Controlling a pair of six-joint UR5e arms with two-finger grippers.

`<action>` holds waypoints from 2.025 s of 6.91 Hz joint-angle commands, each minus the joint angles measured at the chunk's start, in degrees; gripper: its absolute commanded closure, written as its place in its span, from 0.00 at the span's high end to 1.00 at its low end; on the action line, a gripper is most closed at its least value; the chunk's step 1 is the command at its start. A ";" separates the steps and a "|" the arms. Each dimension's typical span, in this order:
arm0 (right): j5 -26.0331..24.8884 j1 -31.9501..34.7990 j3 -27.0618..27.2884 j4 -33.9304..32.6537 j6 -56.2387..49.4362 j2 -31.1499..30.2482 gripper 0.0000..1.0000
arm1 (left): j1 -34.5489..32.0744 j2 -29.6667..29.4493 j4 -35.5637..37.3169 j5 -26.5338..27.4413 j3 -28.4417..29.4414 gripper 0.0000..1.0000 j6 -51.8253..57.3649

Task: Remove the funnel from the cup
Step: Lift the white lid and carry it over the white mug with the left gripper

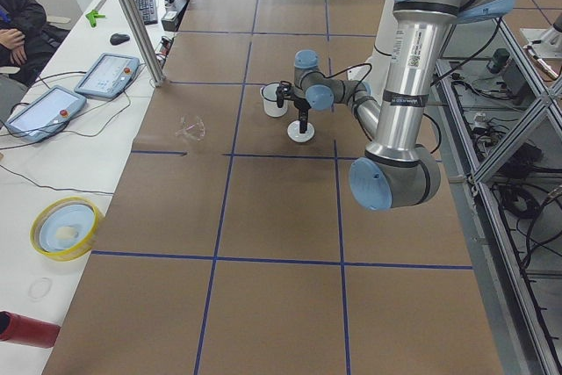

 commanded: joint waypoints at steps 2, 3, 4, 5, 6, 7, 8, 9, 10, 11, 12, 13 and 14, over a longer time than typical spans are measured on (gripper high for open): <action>0.00 0.00 0.00 0.00 0.00 0.00 1.00 | 0.05 -0.13 0.00 0.07 0.52 0.89 -0.28; 0.00 0.00 0.00 0.00 0.00 0.00 1.00 | 0.05 -0.30 0.00 0.07 0.43 0.85 -0.36; 0.00 0.00 0.00 0.00 0.00 0.00 1.00 | -0.04 -0.74 0.00 0.07 0.70 0.62 -0.37; 0.00 0.00 0.00 0.00 0.00 0.00 1.00 | -0.04 -0.83 0.09 0.07 0.70 0.44 -0.37; 0.00 0.00 0.00 0.00 0.00 0.00 1.00 | -0.04 -0.83 0.09 0.07 0.70 0.19 -0.37; 0.00 0.00 0.00 0.00 0.00 0.00 1.00 | -0.13 -0.83 0.17 0.07 0.09 0.00 -0.37; 0.00 0.00 0.00 0.00 0.00 0.00 1.00 | -0.48 -0.83 0.26 -0.02 -0.35 0.00 -0.28; 0.00 0.00 0.00 0.00 0.00 0.00 1.00 | -1.00 -0.83 0.70 -0.19 -1.75 0.00 -0.19; 0.00 0.00 0.00 0.00 0.00 0.00 1.00 | -3.10 -0.83 3.66 -0.37 -5.16 0.00 0.24; 0.00 0.00 0.00 0.00 0.00 0.00 1.00 | -7.29 -3.70 11.78 -0.63 -8.41 0.00 0.86; 0.00 0.00 0.00 0.00 0.00 0.00 1.00 | -10.56 -11.21 22.13 -0.90 -8.88 0.00 4.35; 0.00 0.00 0.00 0.00 0.00 0.00 1.00 | -11.37 -17.21 30.07 -3.94 -8.27 0.00 5.08; 0.00 0.00 0.00 0.00 0.00 0.00 1.00 | -11.38 -21.96 30.75 -5.80 -4.53 0.00 5.08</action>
